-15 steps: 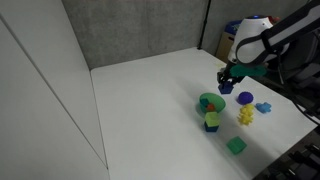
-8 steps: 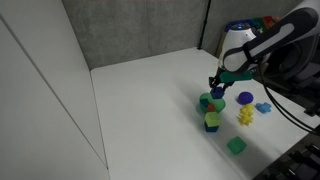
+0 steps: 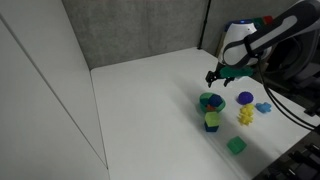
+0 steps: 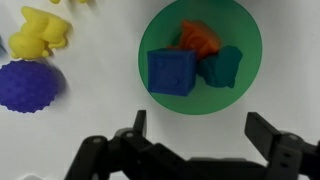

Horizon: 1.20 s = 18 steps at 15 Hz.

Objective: Put the blue block into the bowl

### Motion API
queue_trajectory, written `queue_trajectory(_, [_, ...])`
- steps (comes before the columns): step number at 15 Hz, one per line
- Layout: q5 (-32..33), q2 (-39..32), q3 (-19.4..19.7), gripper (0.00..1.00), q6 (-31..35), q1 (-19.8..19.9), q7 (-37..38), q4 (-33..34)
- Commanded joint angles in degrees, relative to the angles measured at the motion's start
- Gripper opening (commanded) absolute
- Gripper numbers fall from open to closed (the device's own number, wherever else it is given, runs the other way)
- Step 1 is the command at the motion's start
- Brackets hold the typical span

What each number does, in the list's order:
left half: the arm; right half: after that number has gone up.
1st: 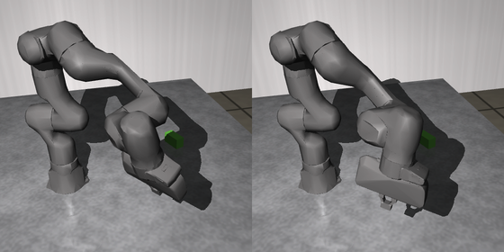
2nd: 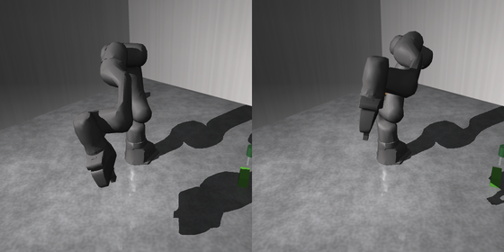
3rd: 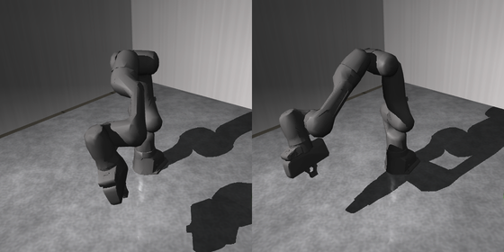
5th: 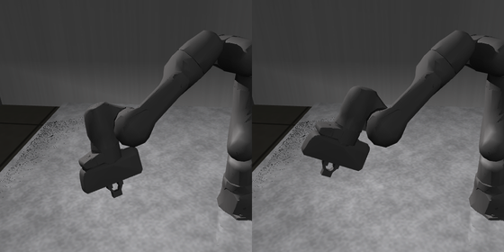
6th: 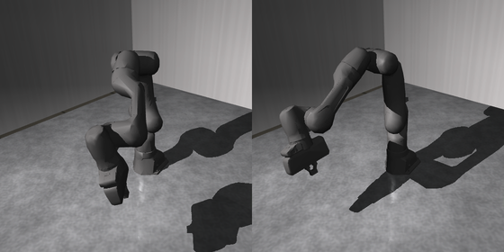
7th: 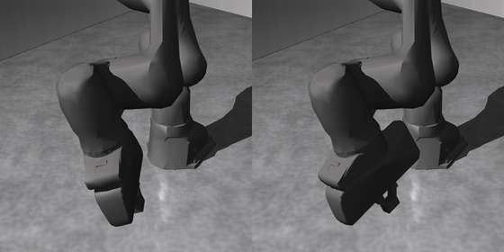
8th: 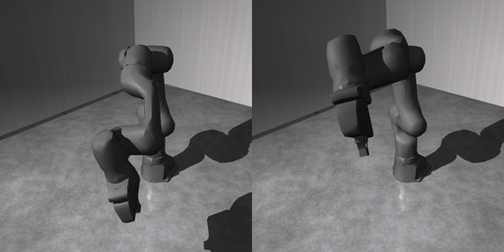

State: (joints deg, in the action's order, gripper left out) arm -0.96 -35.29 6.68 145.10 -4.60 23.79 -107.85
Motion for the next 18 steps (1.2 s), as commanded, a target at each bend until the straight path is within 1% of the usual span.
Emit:
queue_trajectory(1, [-3.0, 6.0, -2.8, 1.0, -3.3, 3.4, -6.7, -2.2])
queue_trajectory(4, [-4.1, 10.5, -4.2, 1.0, -6.0, 5.0, -11.9, -4.2])
queue_trajectory(7, [-3.4, 15.4, -4.0, 1.0, -9.4, 5.3, -13.6, -7.2])
queue_trajectory(12, [-2.1, 24.3, -3.4, 1.0, -12.8, 5.4, -15.1, -14.9])
queue_trajectory(15, [-1.4, 29.2, -3.3, 1.0, -14.3, 5.7, -17.3, -19.5])
queue_trajectory(18, [1.1, 34.7, -3.2, 1.0, -15.4, 5.9, -18.6, -24.0])
